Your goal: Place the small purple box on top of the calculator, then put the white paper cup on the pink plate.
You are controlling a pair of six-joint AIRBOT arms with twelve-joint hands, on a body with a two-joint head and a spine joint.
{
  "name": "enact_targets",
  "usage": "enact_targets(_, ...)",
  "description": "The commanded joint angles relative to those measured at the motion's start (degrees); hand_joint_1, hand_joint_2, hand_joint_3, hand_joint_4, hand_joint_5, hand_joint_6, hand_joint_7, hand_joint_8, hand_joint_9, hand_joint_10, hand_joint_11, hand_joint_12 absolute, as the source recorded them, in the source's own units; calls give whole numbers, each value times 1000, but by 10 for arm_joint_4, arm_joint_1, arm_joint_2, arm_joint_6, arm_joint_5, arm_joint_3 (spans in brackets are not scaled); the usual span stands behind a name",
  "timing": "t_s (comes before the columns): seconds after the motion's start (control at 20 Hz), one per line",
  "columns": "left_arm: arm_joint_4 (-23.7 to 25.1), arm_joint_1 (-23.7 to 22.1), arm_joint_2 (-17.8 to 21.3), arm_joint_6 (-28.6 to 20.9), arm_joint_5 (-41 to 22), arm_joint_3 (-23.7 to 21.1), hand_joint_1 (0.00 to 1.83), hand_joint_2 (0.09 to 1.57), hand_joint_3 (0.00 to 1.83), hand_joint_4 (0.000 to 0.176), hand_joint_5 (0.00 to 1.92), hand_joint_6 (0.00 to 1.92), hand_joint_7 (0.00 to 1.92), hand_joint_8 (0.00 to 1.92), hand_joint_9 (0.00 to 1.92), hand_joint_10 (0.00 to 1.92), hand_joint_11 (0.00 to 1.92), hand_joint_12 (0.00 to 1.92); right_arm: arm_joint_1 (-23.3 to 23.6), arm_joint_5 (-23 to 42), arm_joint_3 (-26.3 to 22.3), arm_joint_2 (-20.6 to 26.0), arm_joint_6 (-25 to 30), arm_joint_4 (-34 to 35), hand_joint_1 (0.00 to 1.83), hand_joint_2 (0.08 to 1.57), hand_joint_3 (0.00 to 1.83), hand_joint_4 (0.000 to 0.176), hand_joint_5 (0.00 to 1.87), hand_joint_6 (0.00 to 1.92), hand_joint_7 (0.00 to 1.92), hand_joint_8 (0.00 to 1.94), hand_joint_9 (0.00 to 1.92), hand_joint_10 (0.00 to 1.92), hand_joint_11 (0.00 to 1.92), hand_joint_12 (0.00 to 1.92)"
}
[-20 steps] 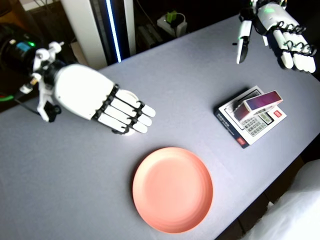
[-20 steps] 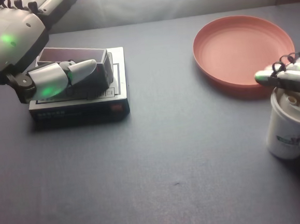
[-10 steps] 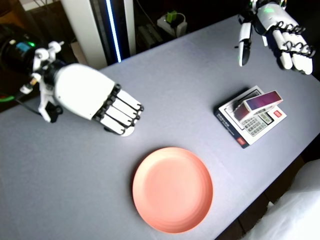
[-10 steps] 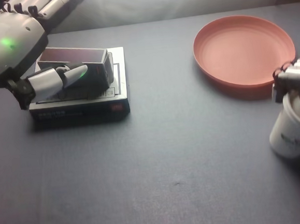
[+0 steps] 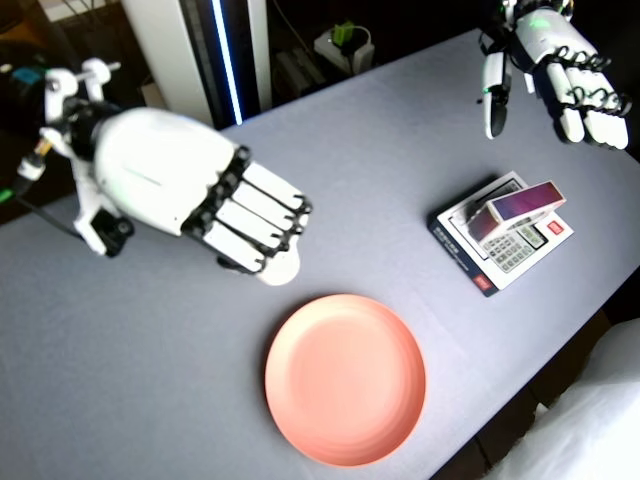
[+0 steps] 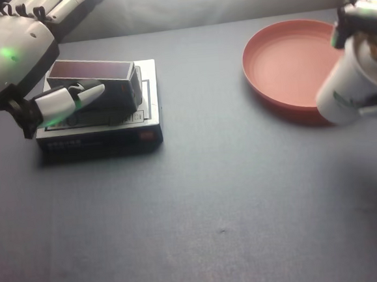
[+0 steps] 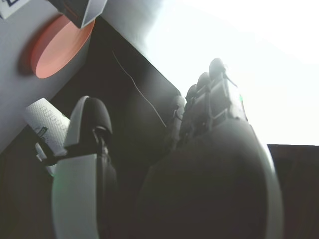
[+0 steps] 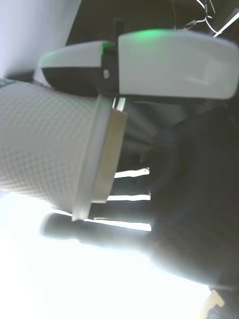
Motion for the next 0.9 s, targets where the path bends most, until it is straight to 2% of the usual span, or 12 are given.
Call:
enact_targets(0.0, 0, -5, -3, -1, -73, 2, 978, 1192, 0, 60, 57, 1, 0, 0, 0, 0, 0, 238, 17, 50, 9, -6, -3, 11, 1279, 1206, 0, 0, 205, 1461, 235, 1466, 356, 1907, 394, 1921)
enact_targets(0.05, -5, 3, -3, -8, -77, 4, 974, 1199, 3, 66, 55, 0, 0, 0, 0, 0, 0, 241, 45, 18, 28, -24, -11, 14, 1271, 1206, 0, 0, 204, 1282, 244, 1285, 308, 1804, 356, 1921)
enact_targets(0.15, -15, 18, -2, -20, -91, 5, 963, 1202, 3, 64, 54, 0, 0, 0, 0, 0, 0, 236, 83, -30, 58, -51, -24, 17, 1284, 1208, 0, 0, 195, 1261, 242, 1218, 277, 1807, 357, 1921)
enact_targets(0.2, -19, 24, -2, -22, -97, 5, 989, 1204, 2, 38, 60, 1, 0, 0, 0, 0, 0, 197, 95, -48, 69, -61, -28, 17, 1286, 1223, 0, 0, 172, 1274, 219, 1214, 217, 1804, 316, 1921)
enact_targets(0.25, -23, 30, -2, -24, -103, 5, 995, 1206, 2, 27, 63, 2, 0, 0, 0, 0, 0, 188, 111, -69, 84, -76, -36, 21, 1286, 1234, 0, 0, 183, 1235, 210, 1195, 222, 1772, 296, 1921)
enact_targets(0.3, -25, 34, -2, -26, -106, 5, 982, 1206, 0, 36, 61, 2, 0, 0, 0, 0, 0, 267, 126, -87, 100, -92, -42, 23, 1221, 1243, 0, 0, 212, 1181, 206, 1050, 168, 1593, 152, 1921)
enact_targets(0.4, -26, 34, -2, -28, -107, 5, 968, 1207, 1, 37, 58, 1, 0, 0, 0, 0, 0, 285, 147, -118, 125, -116, -72, 47, 1133, 1227, 0, 0, 226, 1095, 254, 1057, 121, 1552, 65, 1921)
enact_targets(0.5, -25, 35, -3, -28, -109, 5, 965, 1204, 0, 20, 66, 4, 0, 0, 0, 0, 0, 290, 161, -142, 147, -135, -100, 73, 1142, 1208, 0, 0, 264, 1156, 258, 1011, 124, 1537, 70, 1921)
enact_targets(0.6, -25, 35, -4, -28, -112, 5, 954, 1207, 1, 46, 57, 0, 0, 0, 0, 0, 0, 243, 169, -163, 172, -153, -102, 87, 1141, 1198, 0, 0, 272, 1140, 221, 890, 49, 1399, 4, 1921)
enact_targets(0.7, -25, 35, -5, -29, -113, 6, 978, 1210, 2, 18, 66, 3, 0, 0, 0, 0, 0, 238, 170, -179, 194, -169, -102, 100, 1172, 1222, 0, 0, 223, 1061, 244, 898, 62, 1465, 0, 1921)
enact_targets(0.8, -25, 36, -6, -31, -115, 7, 981, 1210, 0, 42, 63, 0, 0, 0, 0, 0, 0, 160, 170, -196, 215, -186, -103, 114, 1154, 1209, 0, 0, 204, 980, 277, 879, 124, 1383, 25, 1921)
enact_targets(0.85, -25, 36, -7, -32, -116, 7, 1000, 1212, 0, 43, 61, 0, 0, 0, 0, 0, 0, 73, 170, -204, 225, -194, -103, 118, 1155, 1202, 0, 0, 200, 911, 282, 857, 118, 1368, 16, 1921)
